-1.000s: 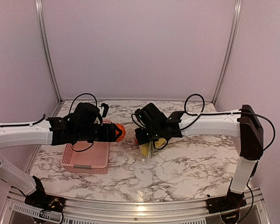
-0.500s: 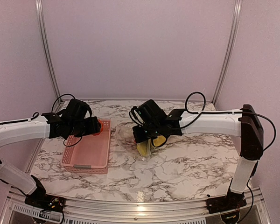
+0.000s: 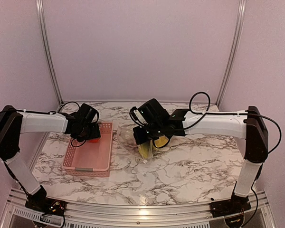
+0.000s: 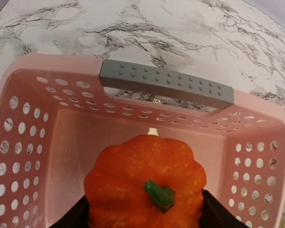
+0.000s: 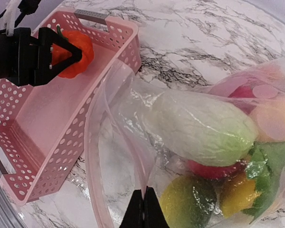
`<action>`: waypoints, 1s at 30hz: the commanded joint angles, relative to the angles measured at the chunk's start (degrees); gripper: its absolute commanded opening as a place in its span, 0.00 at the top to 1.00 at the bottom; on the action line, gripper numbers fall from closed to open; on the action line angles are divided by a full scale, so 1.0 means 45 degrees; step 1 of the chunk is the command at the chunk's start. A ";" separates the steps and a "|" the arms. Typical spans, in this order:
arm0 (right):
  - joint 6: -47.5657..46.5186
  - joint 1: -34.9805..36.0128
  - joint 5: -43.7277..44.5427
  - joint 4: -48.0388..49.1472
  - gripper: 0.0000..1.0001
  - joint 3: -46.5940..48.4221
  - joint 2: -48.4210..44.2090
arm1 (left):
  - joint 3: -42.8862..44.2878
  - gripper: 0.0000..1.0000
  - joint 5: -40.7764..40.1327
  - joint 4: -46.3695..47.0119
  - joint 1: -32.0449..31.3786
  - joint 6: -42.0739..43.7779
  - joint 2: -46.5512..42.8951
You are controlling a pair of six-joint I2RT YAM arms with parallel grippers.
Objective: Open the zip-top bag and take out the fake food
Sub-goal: Place the fake vegetable in the bin.
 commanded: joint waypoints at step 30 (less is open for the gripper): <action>-0.0603 0.0117 -0.0707 -0.0268 1.00 0.1408 0.0625 | 0.1190 0.15 -0.1395 -0.0644 0.0519 0.0853 0.0648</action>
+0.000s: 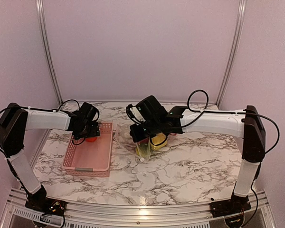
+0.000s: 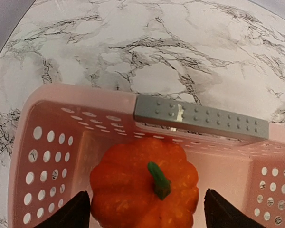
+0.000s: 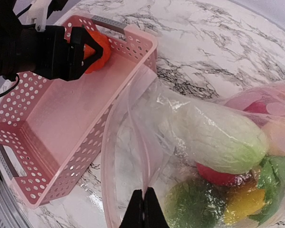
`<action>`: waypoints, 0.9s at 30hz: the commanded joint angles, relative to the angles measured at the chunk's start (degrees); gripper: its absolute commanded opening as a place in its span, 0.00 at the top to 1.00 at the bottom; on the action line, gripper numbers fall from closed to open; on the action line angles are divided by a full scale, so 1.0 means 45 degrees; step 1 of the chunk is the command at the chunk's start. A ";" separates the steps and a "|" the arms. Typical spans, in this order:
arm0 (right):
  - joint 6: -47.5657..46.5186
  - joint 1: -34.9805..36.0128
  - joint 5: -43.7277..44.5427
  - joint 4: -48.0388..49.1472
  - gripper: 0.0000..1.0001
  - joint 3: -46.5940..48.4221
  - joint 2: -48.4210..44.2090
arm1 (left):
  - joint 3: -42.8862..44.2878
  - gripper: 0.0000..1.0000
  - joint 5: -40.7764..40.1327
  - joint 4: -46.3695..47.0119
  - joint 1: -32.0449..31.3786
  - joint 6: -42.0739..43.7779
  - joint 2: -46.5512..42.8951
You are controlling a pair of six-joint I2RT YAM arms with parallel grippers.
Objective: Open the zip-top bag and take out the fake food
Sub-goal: Place the fake vegetable in the bin.
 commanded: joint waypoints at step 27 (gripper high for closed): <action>-0.0049 0.0123 -0.0148 -0.0674 1.00 0.1414 0.0681 | -0.1317 0.49 0.4177 0.2291 -0.3087 -0.1838 -0.4403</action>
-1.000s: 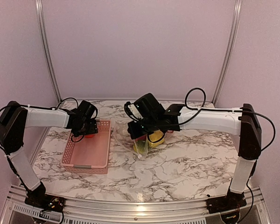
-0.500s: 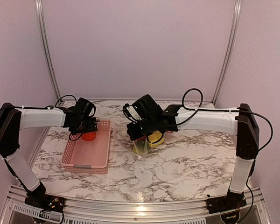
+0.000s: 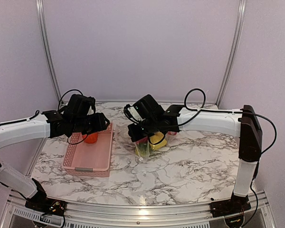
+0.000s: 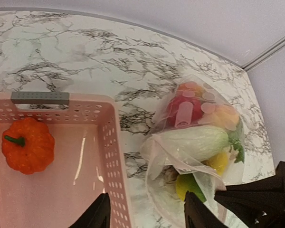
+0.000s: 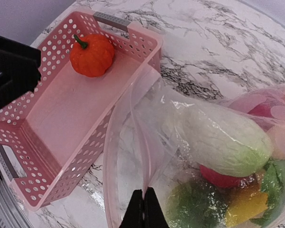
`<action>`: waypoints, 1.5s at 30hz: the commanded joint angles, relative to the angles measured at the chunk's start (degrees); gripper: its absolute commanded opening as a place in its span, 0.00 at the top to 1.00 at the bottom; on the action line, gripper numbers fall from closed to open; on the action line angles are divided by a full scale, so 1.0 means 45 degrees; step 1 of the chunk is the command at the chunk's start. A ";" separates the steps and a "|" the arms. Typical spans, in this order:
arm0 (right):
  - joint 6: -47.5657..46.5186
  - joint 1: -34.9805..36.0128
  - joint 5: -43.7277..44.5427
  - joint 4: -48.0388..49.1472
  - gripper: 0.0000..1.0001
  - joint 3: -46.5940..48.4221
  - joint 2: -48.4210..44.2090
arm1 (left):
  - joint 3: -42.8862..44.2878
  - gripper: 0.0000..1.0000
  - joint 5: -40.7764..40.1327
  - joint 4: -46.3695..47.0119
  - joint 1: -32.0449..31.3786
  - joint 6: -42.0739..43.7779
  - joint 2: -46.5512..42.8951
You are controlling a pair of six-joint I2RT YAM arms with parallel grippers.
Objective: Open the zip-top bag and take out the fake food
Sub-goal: Place the fake vegetable in the bin, then pick up the fake fruit from the zipper food storage bag.
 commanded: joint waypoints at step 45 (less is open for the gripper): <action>0.1306 -0.0539 0.0695 0.0015 0.70 -0.3461 -0.3551 | 0.0386 0.62 0.2913 0.5540 -0.2275 -0.3150 0.5770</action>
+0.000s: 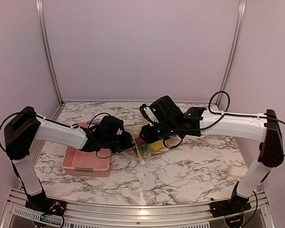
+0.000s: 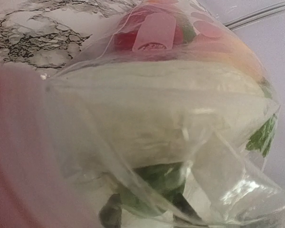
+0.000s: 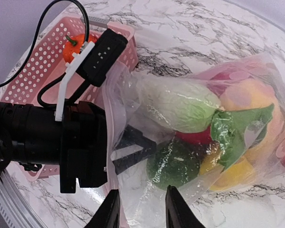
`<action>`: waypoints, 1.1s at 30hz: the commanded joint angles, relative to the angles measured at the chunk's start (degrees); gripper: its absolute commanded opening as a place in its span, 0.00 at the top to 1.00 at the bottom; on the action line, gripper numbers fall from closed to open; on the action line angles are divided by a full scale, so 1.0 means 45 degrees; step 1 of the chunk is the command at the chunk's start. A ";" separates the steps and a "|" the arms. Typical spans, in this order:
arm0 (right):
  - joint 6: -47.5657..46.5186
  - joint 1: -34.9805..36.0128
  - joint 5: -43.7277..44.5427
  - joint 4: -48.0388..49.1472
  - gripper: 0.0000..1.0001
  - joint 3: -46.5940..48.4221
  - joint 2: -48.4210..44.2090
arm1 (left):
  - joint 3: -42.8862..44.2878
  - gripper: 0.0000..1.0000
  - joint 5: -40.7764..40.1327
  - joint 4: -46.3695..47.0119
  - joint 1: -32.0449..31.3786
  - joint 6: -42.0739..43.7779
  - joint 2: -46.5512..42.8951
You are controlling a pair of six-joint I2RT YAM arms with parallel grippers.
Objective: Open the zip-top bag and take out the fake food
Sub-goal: Pick up the fake fruit from the zipper food storage bag.
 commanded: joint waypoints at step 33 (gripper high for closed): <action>0.1699 -0.1427 -0.0957 0.2990 0.44 -0.4353 -0.1501 | 0.2353 0.43 -0.0024 -0.1993 -0.0826 0.0949 0.2103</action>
